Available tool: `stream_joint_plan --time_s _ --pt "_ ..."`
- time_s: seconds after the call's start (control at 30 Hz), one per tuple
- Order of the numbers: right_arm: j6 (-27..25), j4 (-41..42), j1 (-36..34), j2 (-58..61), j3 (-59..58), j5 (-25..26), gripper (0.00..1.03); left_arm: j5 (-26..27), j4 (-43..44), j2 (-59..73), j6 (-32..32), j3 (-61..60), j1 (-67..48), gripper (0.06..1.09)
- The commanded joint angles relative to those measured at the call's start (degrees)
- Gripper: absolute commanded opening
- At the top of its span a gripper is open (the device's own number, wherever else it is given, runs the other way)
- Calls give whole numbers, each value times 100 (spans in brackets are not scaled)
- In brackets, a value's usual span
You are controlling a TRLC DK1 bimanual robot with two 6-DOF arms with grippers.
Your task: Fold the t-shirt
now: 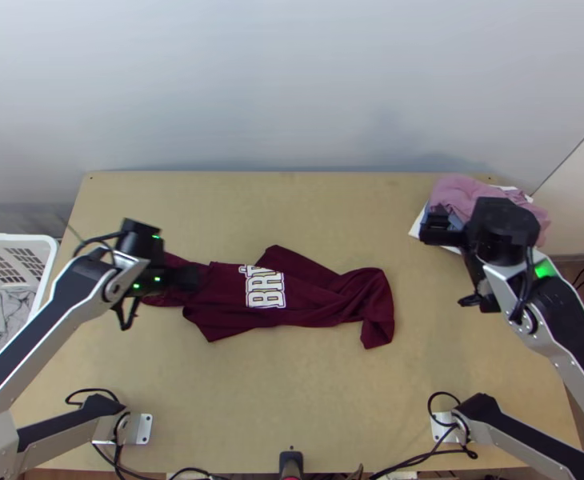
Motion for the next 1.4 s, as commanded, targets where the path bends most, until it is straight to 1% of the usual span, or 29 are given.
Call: stream_joint_plan --time_s 0.0,0.07,0.4,0.53,0.63,0.8,1.07,1.2,1.23,1.27,1.37 --pt "11 168 372 462 279 1 98 82 -36 98 232 -298 1224 103" --pt "-6 168 679 646 332 1 93 82 -27 265 240 -333 1417 103" --pt "117 264 2042 1877 464 -26 93 91 -27 739 223 -325 2287 103" --pt "424 273 2428 2571 763 -43 93 91 -27 880 161 -307 2419 103" --pt "627 256 2639 3054 1070 -87 93 91 -10 1100 47 -263 2489 103" --pt "961 203 2894 3793 1685 -421 93 91 -1 1442 -94 53 2498 103" --pt "1154 150 3132 4909 2661 -1063 92 82 -10 2084 -217 642 2551 103" --pt "1418 115 3184 5164 2828 -1274 92 91 -150 2304 -269 932 2489 103" --pt "1462 115 3202 5172 2828 -1300 92 91 -221 2339 -287 1003 2428 100" --pt "1470 97 3237 5181 2828 -1300 92 117 -273 2348 -313 1029 2358 97" --pt "1479 71 3272 5181 2784 -1300 92 152 -335 2374 -331 1029 2120 97"
